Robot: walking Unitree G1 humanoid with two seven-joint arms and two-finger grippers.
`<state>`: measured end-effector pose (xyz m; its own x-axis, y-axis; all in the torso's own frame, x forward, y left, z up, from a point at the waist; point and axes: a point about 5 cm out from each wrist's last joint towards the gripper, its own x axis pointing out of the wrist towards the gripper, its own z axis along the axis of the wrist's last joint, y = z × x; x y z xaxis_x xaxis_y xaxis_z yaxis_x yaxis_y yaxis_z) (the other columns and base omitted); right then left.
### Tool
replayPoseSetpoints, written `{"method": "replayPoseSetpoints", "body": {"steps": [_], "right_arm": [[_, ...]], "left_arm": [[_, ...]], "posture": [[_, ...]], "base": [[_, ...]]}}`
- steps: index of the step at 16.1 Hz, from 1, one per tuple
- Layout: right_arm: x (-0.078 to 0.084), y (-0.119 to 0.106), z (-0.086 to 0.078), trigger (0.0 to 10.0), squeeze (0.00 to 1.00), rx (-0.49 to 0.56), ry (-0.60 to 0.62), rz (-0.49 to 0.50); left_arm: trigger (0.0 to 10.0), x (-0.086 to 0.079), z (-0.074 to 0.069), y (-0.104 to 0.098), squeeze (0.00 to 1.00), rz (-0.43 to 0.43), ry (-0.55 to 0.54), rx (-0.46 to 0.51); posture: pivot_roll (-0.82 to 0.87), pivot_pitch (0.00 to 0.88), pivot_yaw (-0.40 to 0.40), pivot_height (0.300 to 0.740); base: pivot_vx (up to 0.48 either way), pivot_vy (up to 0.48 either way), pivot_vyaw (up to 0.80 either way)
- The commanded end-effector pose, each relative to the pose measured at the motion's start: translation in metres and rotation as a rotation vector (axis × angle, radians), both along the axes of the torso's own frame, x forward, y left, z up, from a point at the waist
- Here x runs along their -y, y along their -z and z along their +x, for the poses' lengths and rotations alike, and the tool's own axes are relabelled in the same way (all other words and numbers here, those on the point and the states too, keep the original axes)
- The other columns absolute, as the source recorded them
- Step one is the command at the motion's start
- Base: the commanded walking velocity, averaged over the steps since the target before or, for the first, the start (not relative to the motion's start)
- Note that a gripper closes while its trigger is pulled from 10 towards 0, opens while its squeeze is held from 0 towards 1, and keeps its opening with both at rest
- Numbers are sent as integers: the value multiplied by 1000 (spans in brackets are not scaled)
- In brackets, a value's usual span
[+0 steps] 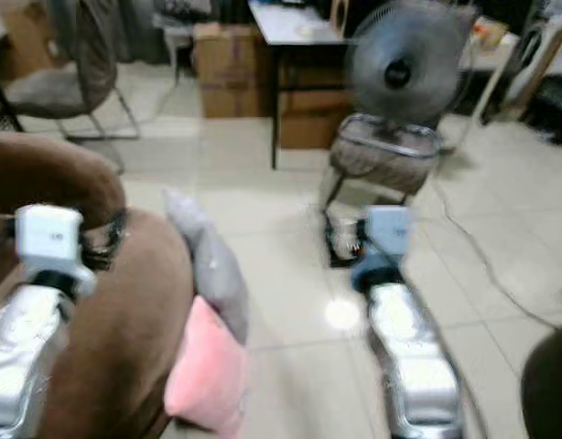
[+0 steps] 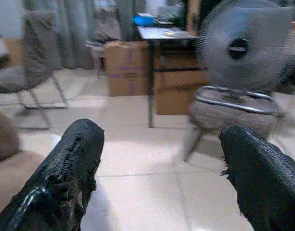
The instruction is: Move the pillow to the sofa from floor
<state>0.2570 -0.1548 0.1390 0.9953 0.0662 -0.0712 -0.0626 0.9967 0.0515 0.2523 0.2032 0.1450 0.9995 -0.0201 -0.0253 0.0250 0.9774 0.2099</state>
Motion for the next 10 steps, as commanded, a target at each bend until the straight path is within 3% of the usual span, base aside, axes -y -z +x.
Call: {"method": "replayPoseSetpoints", "body": {"steps": [1, 6, 10], "right_arm": [[-11, -2, 1, 10000, 0, 7, -43, 11], [-8, 9, 3, 10000, 0, 0, -41, 6], [2, 31, 3, 10000, 0, -19, -29, 1]], "left_arm": [[10000, -7, -1, -3, 0, 9, -21, 9], [10000, -2, 4, 2, 0, -8, 25, -14], [10000, -1, 9, 1, 0, -4, 30, -8]], "posture": [[50, 0, -1, 740], [48, 0, 1, 740], [37, 0, 5, 705]], "base": [[0, 0, 0], [0, 0, 0], [0, 0, 0]]}}
